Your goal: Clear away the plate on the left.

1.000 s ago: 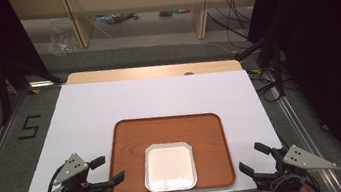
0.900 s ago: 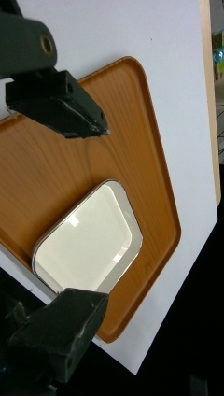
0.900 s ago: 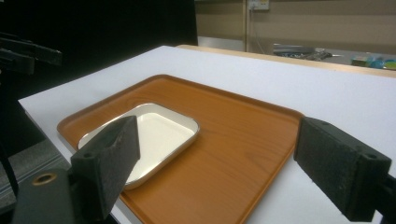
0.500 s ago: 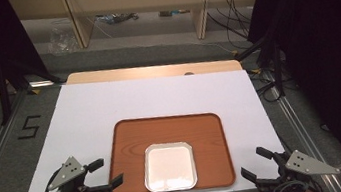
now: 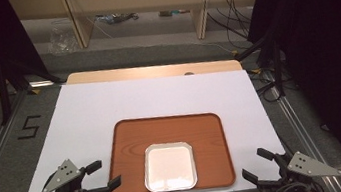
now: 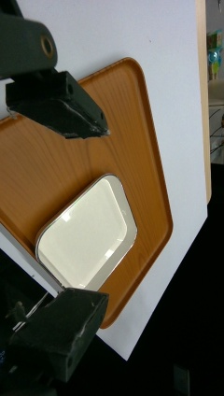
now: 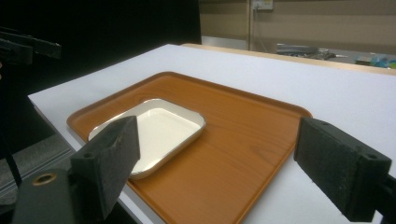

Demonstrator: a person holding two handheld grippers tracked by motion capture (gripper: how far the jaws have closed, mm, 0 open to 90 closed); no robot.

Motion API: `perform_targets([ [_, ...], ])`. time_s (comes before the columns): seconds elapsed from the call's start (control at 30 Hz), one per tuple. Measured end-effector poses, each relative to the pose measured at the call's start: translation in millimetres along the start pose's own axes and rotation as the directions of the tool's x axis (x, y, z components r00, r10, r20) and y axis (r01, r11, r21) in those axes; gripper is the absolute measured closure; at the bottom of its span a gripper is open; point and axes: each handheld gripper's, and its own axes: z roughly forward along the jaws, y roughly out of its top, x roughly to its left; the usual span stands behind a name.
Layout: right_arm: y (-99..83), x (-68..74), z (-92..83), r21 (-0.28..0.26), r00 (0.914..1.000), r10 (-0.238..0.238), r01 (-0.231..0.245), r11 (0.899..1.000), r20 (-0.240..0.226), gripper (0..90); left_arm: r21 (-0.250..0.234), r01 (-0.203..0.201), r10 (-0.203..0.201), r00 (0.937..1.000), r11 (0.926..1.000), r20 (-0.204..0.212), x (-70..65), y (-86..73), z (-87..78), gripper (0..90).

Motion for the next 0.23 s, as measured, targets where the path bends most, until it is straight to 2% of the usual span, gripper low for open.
perform_targets([
  [0.03,-0.2,1.5,-1.1,0.004,0.9996,0.028,-0.028,1.0,0.01,15.3,0.002,0.015,-0.015,0.9998,0.9999,-0.012,-1.0,-0.3,0.2,16.3],
  [0.07,-0.2,1.7,-1.4,0.006,0.9994,0.033,-0.033,0.999,0.011,15.3,0.006,0.011,-0.011,0.9999,0.9999,-0.012,-0.8,-0.2,0.2,16.3],
  [0.1,0.2,-1.1,-0.6,-0.001,0.9999,-0.004,0.004,1.0,0.012,15.3,0.007,-0.006,0.006,1.0,1.0,-0.003,0.1,0.0,0.4,16.3],
  [0.23,0.3,-0.7,0.0,0.0,0.9999,0.001,-0.001,1.0,0.011,15.2,0.006,-0.007,0.007,1.0,1.0,0.003,0.9,-0.2,1.3,16.3],
])
